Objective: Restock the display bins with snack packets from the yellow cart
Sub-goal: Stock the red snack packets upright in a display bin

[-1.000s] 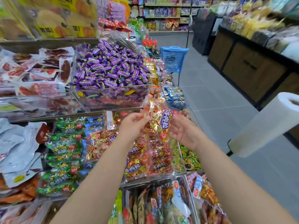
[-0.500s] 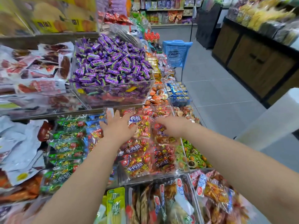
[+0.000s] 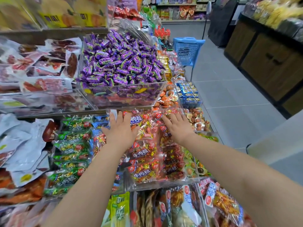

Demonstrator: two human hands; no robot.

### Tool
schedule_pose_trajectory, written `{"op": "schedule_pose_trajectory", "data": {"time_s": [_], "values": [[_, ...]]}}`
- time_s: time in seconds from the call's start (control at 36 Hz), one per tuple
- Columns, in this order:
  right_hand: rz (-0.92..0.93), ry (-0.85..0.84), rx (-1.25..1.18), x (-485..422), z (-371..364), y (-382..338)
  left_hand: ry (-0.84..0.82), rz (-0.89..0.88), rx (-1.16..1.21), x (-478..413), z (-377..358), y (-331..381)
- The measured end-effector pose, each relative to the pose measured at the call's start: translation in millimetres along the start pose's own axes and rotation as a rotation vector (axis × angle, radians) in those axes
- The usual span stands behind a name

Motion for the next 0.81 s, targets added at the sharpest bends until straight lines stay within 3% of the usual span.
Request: {"op": "schedule_pose_trajectory", "data": {"time_s": [0.19, 0.31, 0.36, 0.44, 0.53, 0.72, 0.81], "values": [[-0.045, -0.124, -0.078, -6, -15, -2, 0.16, -0.054, 0.022, 4, 4, 3], [0.026, -0.152, -0.262, 3, -10, 3, 0.228, -0.115, 0.103, 8, 11, 6], [0.04, -0.051, -0.529, 10, 2, 6, 0.264, -0.189, 0.291, 12, 16, 7], [0.018, 0.15, -1.112, 22, 29, 15, 0.225, -0.223, 0.661, 19, 21, 9], [0.099, 0.128, -1.511, 29, 49, 15, 0.149, -0.294, 0.905, 23, 23, 19], [0.123, -0.001, -1.643, 35, 53, 27, -0.024, -0.47, 0.968, 34, 17, 41], [0.155, 0.007, -1.447, 46, 55, 36, -0.115, -0.506, 0.962, 37, 6, 52]]}}
Point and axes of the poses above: each hand's wrist, its own x-axis away from the middle knuckle, its own z-axis out of the back of the hand, y = z × x, the point moved 4 cm from there along -x, towards the middle knuckle, and after that the axes turned 12 degrees about -y, right-handed, at the moved point
